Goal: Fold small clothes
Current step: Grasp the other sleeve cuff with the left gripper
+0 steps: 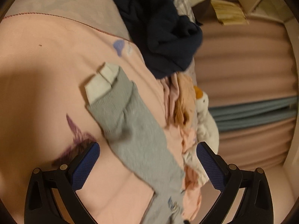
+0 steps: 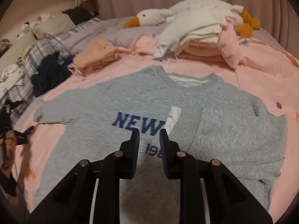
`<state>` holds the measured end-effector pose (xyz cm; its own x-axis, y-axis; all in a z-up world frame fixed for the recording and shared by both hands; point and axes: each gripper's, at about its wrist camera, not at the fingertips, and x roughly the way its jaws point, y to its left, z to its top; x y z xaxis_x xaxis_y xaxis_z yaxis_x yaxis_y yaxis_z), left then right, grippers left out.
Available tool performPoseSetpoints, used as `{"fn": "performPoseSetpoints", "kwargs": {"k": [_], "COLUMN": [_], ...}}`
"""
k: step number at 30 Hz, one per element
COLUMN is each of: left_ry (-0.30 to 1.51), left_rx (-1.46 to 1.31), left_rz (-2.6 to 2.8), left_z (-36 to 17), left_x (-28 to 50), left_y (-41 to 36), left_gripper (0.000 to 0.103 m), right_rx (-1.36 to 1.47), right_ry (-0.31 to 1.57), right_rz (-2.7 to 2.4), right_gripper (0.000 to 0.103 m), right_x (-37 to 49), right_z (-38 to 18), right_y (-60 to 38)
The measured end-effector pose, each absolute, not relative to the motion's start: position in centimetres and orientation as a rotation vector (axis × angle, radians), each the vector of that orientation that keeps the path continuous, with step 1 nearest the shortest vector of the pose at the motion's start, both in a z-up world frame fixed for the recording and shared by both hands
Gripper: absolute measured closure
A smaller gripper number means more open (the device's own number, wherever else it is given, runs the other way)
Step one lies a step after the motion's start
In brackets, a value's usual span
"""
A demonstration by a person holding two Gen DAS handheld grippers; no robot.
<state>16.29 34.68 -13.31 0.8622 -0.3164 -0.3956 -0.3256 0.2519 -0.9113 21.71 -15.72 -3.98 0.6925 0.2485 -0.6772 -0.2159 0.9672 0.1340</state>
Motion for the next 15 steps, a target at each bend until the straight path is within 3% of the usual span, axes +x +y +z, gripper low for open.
{"fn": "performPoseSetpoints", "kwargs": {"k": [9,11,12,13,15], "left_ry": [0.595,0.616,0.644,0.671,0.741], "left_rx": [-1.266,-1.224,-1.196,-1.17,-1.118], "left_rz": [0.117,0.179,0.213,0.245,0.301], "left_z": [-13.5,-13.3,-13.3,-13.4,-13.5], "left_x": [20.0,20.7,21.1,21.5,22.0], "left_y": [35.2,35.0,35.0,35.0,34.9], "left_gripper": [0.002,0.012,0.028,0.052,0.079], "right_rx": [0.125,0.116,0.108,0.104,0.105], "right_ry": [0.697,0.686,0.679,0.68,0.686], "right_rz": [0.3,0.293,0.288,0.286,0.282], "right_gripper": [0.079,0.078,0.078,0.077,0.077], "right_x": [19.1,18.8,18.6,18.4,18.1], "right_z": [-2.1,-1.8,-1.7,-1.7,-1.9], "right_y": [-17.1,-17.2,-17.3,-17.4,-17.9]}}
